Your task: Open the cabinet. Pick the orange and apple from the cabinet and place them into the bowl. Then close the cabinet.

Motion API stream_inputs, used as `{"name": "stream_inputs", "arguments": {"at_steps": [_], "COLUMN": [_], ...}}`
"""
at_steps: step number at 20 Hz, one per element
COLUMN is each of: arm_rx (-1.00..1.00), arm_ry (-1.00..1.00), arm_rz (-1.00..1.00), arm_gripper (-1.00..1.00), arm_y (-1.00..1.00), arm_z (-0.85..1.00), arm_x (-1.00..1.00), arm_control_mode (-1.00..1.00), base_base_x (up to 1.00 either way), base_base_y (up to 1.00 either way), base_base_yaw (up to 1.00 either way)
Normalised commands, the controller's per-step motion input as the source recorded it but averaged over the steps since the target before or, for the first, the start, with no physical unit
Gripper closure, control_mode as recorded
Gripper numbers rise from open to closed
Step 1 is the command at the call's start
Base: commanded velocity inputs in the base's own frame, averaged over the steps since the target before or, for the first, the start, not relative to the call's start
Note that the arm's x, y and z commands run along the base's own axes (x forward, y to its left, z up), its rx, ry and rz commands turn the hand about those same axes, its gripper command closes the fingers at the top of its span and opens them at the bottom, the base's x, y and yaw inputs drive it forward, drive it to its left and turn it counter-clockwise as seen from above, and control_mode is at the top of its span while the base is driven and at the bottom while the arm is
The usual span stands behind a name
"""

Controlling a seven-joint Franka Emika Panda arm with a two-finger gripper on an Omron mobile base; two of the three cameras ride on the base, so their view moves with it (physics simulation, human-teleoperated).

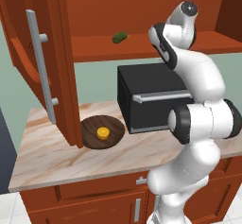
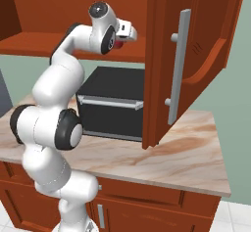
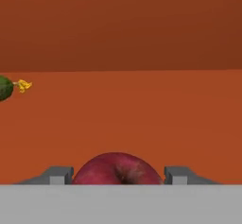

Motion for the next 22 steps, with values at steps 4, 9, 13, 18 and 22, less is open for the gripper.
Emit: {"name": "stream_inputs", "arguments": {"at_steps": [4,9,13,18,22], "arm_rx": [0.10,0.14,0.15,0.09,0.01], "arm_ry": [-0.01,0.00,0.06,0.13,0.26], "arm_rz": [-0.01,-0.01,-0.01,0.00,0.00], "arm_gripper": [1.00,1.00,1.00,1.00,1.00], "arm_y": [0.00,0.00,0.00,0.09,0.43], "arm_z": [0.14,0.19,0.22,0.05,-0.22], "arm_x": [-0.99,-1.00,-1.00,-1.00,-1.00], "arm_control_mode": [-1.00,-1.00,-1.00,-1.00,-1.00], "base_base_x": [0.00,0.00,0.00,0.00,0.00], "base_base_y": [0.00,0.00,0.00,0.00,0.00], "base_base_yaw": [0.00,0.00,0.00,0.00,0.00]}}
